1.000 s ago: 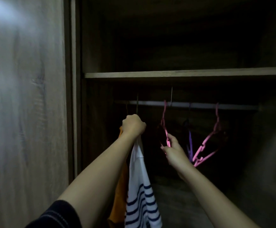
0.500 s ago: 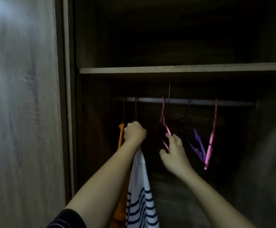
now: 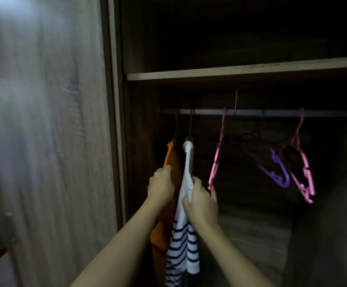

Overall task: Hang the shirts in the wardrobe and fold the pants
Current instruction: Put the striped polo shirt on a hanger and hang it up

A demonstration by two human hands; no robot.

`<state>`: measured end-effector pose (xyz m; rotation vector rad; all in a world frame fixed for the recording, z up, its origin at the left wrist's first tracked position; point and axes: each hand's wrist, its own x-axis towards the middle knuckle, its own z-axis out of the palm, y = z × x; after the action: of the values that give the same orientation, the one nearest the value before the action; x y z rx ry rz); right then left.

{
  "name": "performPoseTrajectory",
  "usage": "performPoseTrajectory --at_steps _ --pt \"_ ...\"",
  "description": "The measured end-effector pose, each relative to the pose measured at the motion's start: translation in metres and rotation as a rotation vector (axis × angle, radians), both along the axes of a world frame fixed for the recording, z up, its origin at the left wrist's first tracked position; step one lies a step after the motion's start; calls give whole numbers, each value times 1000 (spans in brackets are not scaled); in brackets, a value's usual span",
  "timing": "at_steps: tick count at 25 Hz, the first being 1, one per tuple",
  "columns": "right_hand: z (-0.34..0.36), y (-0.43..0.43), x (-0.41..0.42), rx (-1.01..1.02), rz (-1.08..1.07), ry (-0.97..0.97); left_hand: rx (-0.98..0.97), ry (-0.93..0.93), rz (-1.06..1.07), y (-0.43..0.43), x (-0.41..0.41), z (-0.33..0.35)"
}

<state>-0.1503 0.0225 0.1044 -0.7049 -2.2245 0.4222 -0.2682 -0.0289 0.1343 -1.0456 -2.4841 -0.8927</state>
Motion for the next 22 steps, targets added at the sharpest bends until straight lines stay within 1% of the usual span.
performPoseTrajectory --at_steps 1,3,6,8,12,14,16,19,22 --pt "-5 0 1 -41 -21 15 29 18 59 -7 1 -5" --pt "-10 -2 4 -39 -78 11 54 18 119 -21 3 -18" --pt "-23 -10 8 -117 1 80 64 -49 66 -38 10 -49" --pt "-39 -19 10 -130 8 102 73 -54 40 -49 18 -72" --pt "-86 -31 19 -239 13 71 9 -119 62 -83 26 -110" --pt "-114 -41 24 -333 0 55 -71 -173 56 -104 30 -131" --pt "-139 -53 32 -435 -5 36 -162 -187 11 -122 34 -150" --pt "-168 -76 35 -571 -51 -95 -168 -242 -46 -149 36 -163" --pt "-191 -107 26 -860 -10 -356 -115 -228 -35 -184 26 -161"
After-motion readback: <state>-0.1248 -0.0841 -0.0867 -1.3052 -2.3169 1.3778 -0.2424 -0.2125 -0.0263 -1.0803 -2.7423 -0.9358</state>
